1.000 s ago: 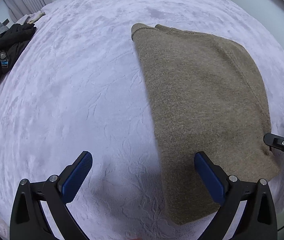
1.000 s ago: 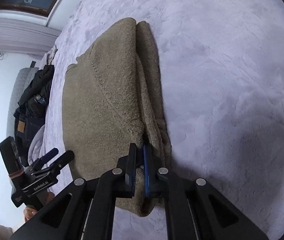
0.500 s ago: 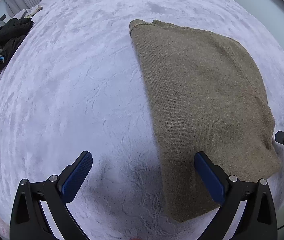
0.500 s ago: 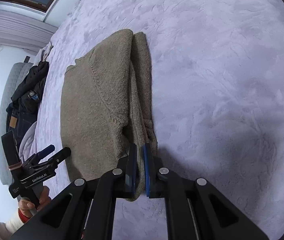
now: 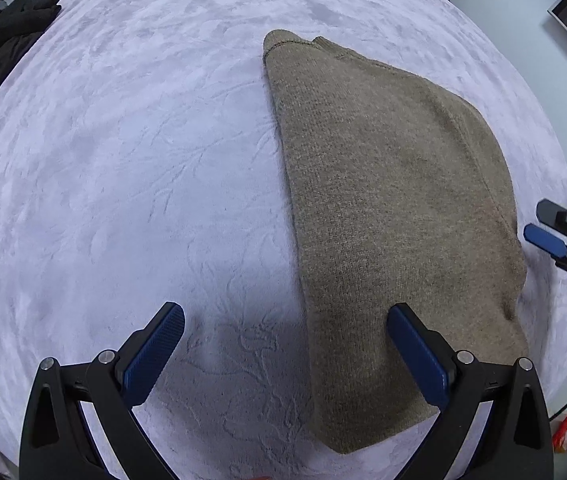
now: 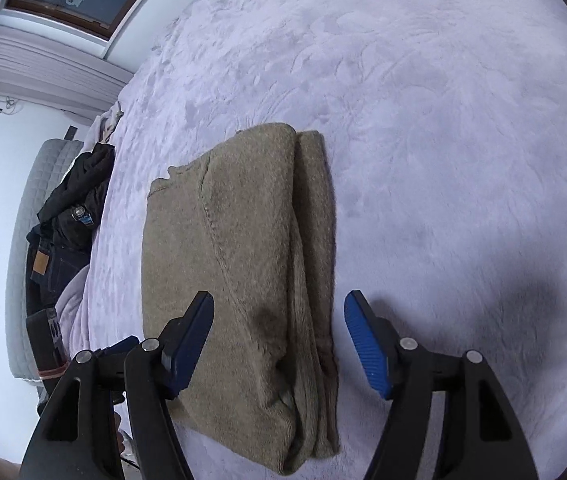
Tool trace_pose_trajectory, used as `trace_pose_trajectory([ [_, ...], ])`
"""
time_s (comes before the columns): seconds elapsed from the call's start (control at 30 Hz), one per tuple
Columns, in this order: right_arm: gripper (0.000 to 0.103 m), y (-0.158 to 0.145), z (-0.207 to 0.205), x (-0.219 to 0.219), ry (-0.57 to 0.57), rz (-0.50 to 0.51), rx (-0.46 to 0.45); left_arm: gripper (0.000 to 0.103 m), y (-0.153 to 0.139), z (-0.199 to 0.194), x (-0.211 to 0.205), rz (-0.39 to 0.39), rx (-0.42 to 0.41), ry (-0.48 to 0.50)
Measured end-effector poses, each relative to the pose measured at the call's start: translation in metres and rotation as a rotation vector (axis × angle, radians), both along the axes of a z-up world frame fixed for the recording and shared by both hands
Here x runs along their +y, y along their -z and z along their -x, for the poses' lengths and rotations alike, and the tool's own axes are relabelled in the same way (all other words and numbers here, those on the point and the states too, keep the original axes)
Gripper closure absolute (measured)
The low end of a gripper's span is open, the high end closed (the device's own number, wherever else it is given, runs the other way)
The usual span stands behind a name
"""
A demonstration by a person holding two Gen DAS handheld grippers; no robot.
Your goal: Fold small clothes
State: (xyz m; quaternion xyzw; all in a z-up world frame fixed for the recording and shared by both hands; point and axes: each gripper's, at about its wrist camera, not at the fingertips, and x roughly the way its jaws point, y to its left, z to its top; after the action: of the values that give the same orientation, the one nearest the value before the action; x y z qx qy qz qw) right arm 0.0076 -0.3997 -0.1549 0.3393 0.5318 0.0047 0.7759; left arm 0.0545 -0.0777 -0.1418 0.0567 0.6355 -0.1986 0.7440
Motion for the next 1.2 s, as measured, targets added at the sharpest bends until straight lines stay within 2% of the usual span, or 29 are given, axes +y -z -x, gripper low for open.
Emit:
trace_pose_trajectory([
  [0.13, 0.032, 0.001, -0.022, -0.002, -0.022, 0.002, -0.016, 0.001, 0.004, -0.002, -0.004, 0.003, 0.013, 0.006],
  [0.2, 0.037, 0.008, -0.035, -0.008, -0.01, -0.02, -0.013, 0.001, 0.006, -0.002, -0.007, 0.001, 0.015, 0.007],
  [0.23, 0.05, 0.014, -0.042, -0.012, 0.005, -0.049, -0.008, 0.001, 0.006, -0.002, -0.008, 0.002, 0.015, 0.007],
  [0.27, 0.076, 0.022, -0.049, -0.017, 0.023, -0.102, -0.001, 0.001, 0.006, -0.002, -0.009, 0.001, 0.015, 0.007],
  [0.3, 0.089, 0.026, -0.053, -0.02, 0.031, -0.131, 0.008, 0.001, 0.005, -0.002, -0.009, -0.001, 0.013, 0.007],
  [0.33, 0.094, 0.029, -0.056, -0.021, 0.036, -0.14, 0.018, 0.001, 0.005, -0.002, -0.01, -0.001, 0.01, 0.008],
  [0.37, 0.094, 0.027, -0.056, -0.021, 0.028, -0.137, 0.011, 0.001, 0.005, -0.002, -0.01, -0.001, 0.007, 0.01],
  [0.43, 0.095, 0.023, -0.056, -0.017, -0.011, -0.071, 0.013, 0.001, 0.007, -0.002, -0.011, 0.002, 0.01, 0.014],
  [0.5, 0.094, 0.032, -0.054, -0.018, -0.031, -0.04, 0.04, 0.001, 0.012, -0.003, -0.012, 0.008, 0.028, 0.012],
  [0.6, 0.094, 0.039, -0.05, -0.026, -0.001, -0.098, 0.033, 0.001, 0.015, -0.006, -0.011, 0.018, 0.05, -0.004],
  [0.93, 0.092, 0.026, -0.035, -0.031, -0.016, -0.124, 0.009, 0.001, 0.019, -0.008, -0.012, 0.029, 0.06, 0.021],
  [1.0, 0.084, 0.025, -0.032, -0.034, -0.008, -0.131, 0.004, 0.001, 0.02, -0.009, -0.014, 0.037, 0.059, 0.02],
  [1.03, 0.066, 0.024, -0.03, -0.036, -0.002, -0.127, 0.0, 0.001, 0.021, -0.009, -0.013, 0.044, 0.059, 0.02],
  [1.07, 0.043, 0.023, -0.029, -0.038, 0.002, -0.122, -0.001, 0.001, 0.021, -0.009, -0.013, 0.054, 0.06, 0.021],
  [1.1, 0.038, 0.023, -0.028, -0.039, 0.004, -0.127, -0.005, 0.001, 0.022, -0.009, -0.013, 0.063, 0.064, 0.023],
  [1.2, 0.037, 0.023, -0.026, -0.042, 0.004, -0.149, -0.002, 0.001, 0.027, -0.011, -0.014, 0.085, 0.092, 0.025],
])
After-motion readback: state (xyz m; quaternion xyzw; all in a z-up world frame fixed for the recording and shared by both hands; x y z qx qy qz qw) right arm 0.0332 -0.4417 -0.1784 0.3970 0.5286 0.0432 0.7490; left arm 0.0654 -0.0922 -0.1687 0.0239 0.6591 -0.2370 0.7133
